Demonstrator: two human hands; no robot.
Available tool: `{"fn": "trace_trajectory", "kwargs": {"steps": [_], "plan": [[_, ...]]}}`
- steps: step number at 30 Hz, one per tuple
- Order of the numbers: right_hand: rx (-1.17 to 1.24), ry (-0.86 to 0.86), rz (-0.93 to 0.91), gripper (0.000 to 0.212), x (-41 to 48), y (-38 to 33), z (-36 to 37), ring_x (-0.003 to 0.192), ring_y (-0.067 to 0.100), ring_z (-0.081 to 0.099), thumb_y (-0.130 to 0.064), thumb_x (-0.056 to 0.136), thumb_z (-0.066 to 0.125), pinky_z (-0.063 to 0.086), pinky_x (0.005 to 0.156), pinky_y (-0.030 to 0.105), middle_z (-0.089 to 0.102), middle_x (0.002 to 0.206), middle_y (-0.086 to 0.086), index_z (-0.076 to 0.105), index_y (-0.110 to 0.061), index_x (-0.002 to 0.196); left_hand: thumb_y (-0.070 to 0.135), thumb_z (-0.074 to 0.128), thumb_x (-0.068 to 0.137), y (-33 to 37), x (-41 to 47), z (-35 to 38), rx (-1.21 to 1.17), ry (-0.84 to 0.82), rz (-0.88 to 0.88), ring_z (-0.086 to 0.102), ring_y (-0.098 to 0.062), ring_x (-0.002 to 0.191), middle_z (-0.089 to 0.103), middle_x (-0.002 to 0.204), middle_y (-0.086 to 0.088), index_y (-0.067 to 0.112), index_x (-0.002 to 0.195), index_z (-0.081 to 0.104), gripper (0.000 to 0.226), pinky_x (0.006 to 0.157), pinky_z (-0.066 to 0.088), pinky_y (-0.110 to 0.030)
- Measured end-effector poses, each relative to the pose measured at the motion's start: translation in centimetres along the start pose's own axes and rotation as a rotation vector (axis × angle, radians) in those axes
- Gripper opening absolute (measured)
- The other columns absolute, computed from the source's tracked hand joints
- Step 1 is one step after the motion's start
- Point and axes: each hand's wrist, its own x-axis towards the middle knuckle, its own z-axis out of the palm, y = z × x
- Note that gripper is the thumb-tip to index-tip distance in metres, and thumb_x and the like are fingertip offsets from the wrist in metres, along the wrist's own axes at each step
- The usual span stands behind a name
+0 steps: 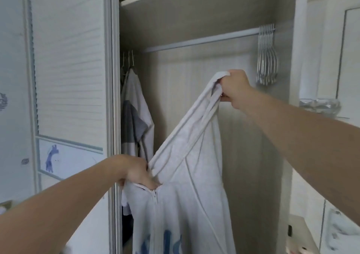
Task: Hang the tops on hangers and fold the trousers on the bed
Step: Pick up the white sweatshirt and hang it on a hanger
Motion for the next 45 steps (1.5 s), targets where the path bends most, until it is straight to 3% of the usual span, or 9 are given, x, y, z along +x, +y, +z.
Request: {"fn": "trace_trajectory", "kwargs": {"steps": [5, 11, 15, 23, 27, 32, 35, 40, 45], "plan": [[-0.032, 0.095, -0.017, 0.030, 3.7, -1.3, 1.7, 0.071, 0.030, 0.065, 0.006, 0.089, 0.045, 0.060, 0.060, 0.041, 0.070, 0.097, 0.021, 0.066, -0.014, 0.087, 0.051, 0.064, 0.092, 2.1, 3.9, -2.2, 0.174, 0.084, -0.011, 0.067, -0.021, 0.073, 0.068, 0.100, -0.004, 0.009, 0.112, 0.068, 0.048, 0.060, 0.055, -0.030], [-0.208, 0.013, 0.009, 0.010, 8.9, -1.5, 0.1, 0.086, 0.023, 0.063, -0.004, 0.095, 0.057, 0.056, 0.095, 0.046, 0.066, 0.119, 0.019, 0.060, -0.013, 0.101, 0.027, 0.050, 0.105, 5.0, 8.1, -5.9, -0.832, 0.210, 0.174, 0.075, -0.027, 0.077, 0.076, 0.096, -0.018, 0.000, 0.114, 0.066, 0.032, 0.063, 0.063, -0.037], [-0.707, -0.294, 0.223, 0.060, 10.2, -0.4, -1.2, 0.135, 0.041, 0.046, -0.025, 0.095, 0.070, 0.045, 0.104, 0.059, 0.032, 0.161, 0.012, 0.043, -0.011, 0.147, 0.022, 0.050, 0.106, 9.2, 9.6, -9.5, -1.223, 0.309, 0.351, 0.070, -0.018, 0.058, 0.072, 0.079, -0.010, 0.007, 0.105, 0.064, 0.020, 0.051, 0.058, -0.029], [-1.073, -0.171, -0.127, 0.016, 13.9, -1.2, -0.1, 0.094, 0.032, 0.056, -0.014, 0.093, 0.060, 0.045, 0.078, 0.031, 0.058, 0.108, 0.013, 0.063, -0.009, 0.108, -0.005, 0.032, 0.097, 15.7, 13.7, -12.5, -1.496, 0.325, 0.456, 0.066, -0.015, 0.048, 0.064, 0.065, -0.007, 0.014, 0.077, 0.054, 0.035, 0.043, 0.051, -0.019], [-1.316, 0.170, -0.229, 0.033, 15.8, -1.3, -1.5, 0.124, 0.036, 0.051, -0.012, 0.089, 0.049, 0.038, 0.105, 0.044, 0.057, 0.129, 0.015, 0.061, -0.014, 0.119, 0.012, 0.054, 0.098, 17.5, 16.0, -15.1, -1.467, 0.493, 0.413, 0.061, -0.021, 0.060, 0.060, 0.079, -0.008, 0.012, 0.089, 0.055, 0.009, 0.044, 0.051, -0.024], [-1.814, 0.394, -0.305, 0.047, 17.5, -1.4, -3.5, 0.135, 0.036, 0.035, -0.020, 0.089, 0.051, 0.023, 0.115, 0.055, 0.043, 0.143, 0.014, 0.054, -0.021, 0.135, 0.014, 0.053, 0.098, 18.9, 18.0, -18.2, -1.485, 0.564, 0.453, 0.058, -0.024, 0.063, 0.057, 0.083, -0.009, 0.014, 0.084, 0.050, 0.014, 0.050, 0.051, -0.025], [-1.900, 0.421, -0.209, 0.048, 18.8, -1.4, -4.7, 0.135, 0.036, 0.038, -0.021, 0.092, 0.051, 0.030, 0.112, 0.051, 0.045, 0.146, 0.014, 0.051, -0.020, 0.140, 0.003, 0.051, 0.084, 19.9, 18.5, -19.9, -1.462, 0.484, 0.601, 0.048, -0.022, 0.087, 0.044, 0.100, -0.013, 0.021, 0.096, 0.047, 0.023, 0.058, 0.040, -0.026], [-2.044, 0.498, -0.266, 0.042, 19.9, 0.1, -5.8, 0.129, 0.036, 0.045, -0.011, 0.100, 0.041, 0.041, 0.098, 0.041, 0.048, 0.142, 0.016, 0.050, -0.013, 0.140, -0.003, 0.055, 0.094, 20.2, 19.7, -21.3, -1.445, 0.503, 0.700, 0.050, -0.019, 0.087, 0.044, 0.101, -0.012, 0.013, 0.112, 0.038, 0.029, 0.058, 0.043, -0.013], [-2.134, 0.498, -0.314, 0.039, 20.9, 0.1, -6.4, 0.123, 0.037, 0.057, -0.005, 0.100, 0.042, 0.047, 0.091, 0.039, 0.058, 0.134, 0.014, 0.060, -0.011, 0.134, 0.000, 0.070, 0.056, 20.8, 19.1, -21.3, -1.333, 0.319, 0.822, 0.037, -0.009, 0.074, 0.028, 0.082, 0.004, 0.009, 0.099, 0.039, 0.054, 0.058, 0.033, -0.003]]}}
